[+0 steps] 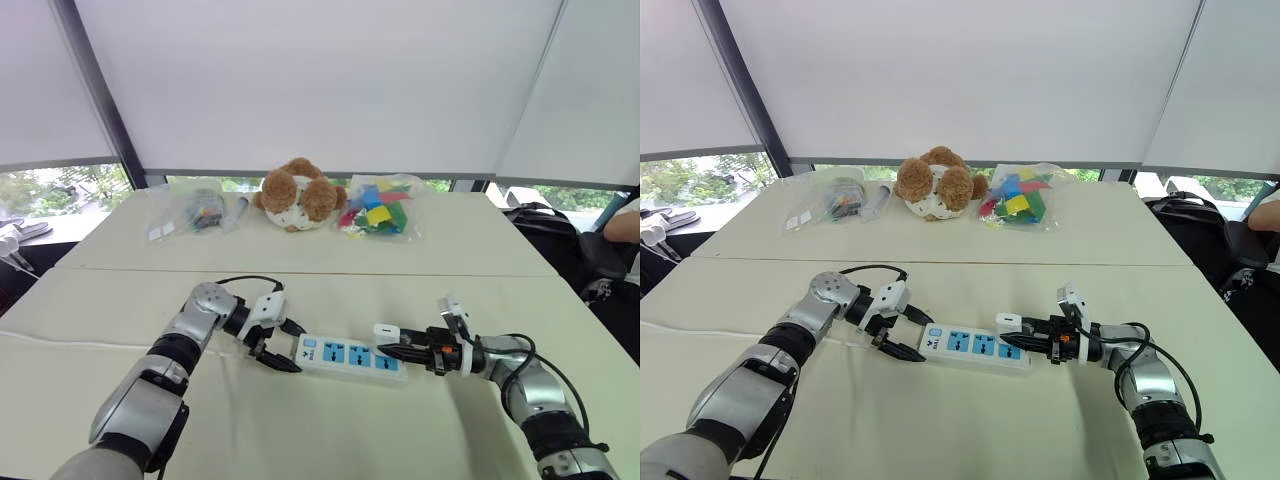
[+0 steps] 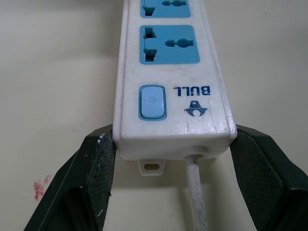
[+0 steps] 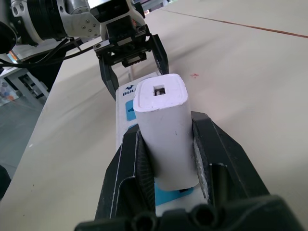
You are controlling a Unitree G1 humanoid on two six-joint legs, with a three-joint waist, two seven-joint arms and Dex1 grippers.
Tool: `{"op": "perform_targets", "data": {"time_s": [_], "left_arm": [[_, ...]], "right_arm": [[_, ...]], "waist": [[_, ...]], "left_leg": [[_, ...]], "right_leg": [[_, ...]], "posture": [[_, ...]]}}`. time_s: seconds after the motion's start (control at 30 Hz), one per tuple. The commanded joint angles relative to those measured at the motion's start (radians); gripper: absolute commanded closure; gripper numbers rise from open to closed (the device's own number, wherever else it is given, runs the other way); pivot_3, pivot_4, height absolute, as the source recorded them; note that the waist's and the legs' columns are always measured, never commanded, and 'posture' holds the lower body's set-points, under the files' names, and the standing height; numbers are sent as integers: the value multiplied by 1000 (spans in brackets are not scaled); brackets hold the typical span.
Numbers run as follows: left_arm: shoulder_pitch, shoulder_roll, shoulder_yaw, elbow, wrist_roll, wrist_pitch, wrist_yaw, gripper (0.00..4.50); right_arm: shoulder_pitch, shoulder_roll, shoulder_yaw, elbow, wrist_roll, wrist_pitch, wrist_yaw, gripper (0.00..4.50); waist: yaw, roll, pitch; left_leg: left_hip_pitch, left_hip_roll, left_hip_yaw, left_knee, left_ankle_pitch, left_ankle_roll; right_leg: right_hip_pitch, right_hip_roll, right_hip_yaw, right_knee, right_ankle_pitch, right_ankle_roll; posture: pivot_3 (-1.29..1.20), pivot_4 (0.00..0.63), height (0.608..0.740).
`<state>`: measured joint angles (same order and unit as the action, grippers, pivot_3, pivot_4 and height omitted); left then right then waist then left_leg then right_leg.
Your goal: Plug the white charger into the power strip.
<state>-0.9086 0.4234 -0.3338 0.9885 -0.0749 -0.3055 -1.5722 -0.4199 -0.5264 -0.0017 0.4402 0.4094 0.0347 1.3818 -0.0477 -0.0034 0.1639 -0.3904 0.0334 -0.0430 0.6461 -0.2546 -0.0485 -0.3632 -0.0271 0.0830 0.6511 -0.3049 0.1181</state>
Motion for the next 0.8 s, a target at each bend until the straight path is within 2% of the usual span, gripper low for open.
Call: {"op": "perform_targets", "data": {"time_s": [0.03,0.27,0.57,0.8], "left_arm": [[56,6,-59,11,54,18,-42,1585],[92,35,-71,-53,32,44,-42,1585],[175,122,-86,-234,-29,136,-42,1585],[195,156,-105,-313,-52,185,-42,1585]], "right_arm": [[28,-10,36,114,-75,-48,16,3786],[-9,7,92,236,-104,-105,45,3786],[30,48,131,345,-143,-216,50,3786],[27,59,166,424,-178,-261,37,3786]], "waist": [[0,-2,-1],[-2,-9,-6],[-23,-23,-15],[-21,-29,-20]], "left_leg": [[0,0,0,0,0,0],[4,0,0,-1,0,0],[21,2,0,-14,-3,4],[26,16,0,-18,-4,5]], "right_leg": [[0,0,0,0,0,0],[4,0,0,-1,-1,-2],[13,0,0,-1,-6,-9],[15,14,-2,0,-10,-20]], "posture": [[0,150,739],[0,150,739],[0,150,739],[0,150,739]]}}
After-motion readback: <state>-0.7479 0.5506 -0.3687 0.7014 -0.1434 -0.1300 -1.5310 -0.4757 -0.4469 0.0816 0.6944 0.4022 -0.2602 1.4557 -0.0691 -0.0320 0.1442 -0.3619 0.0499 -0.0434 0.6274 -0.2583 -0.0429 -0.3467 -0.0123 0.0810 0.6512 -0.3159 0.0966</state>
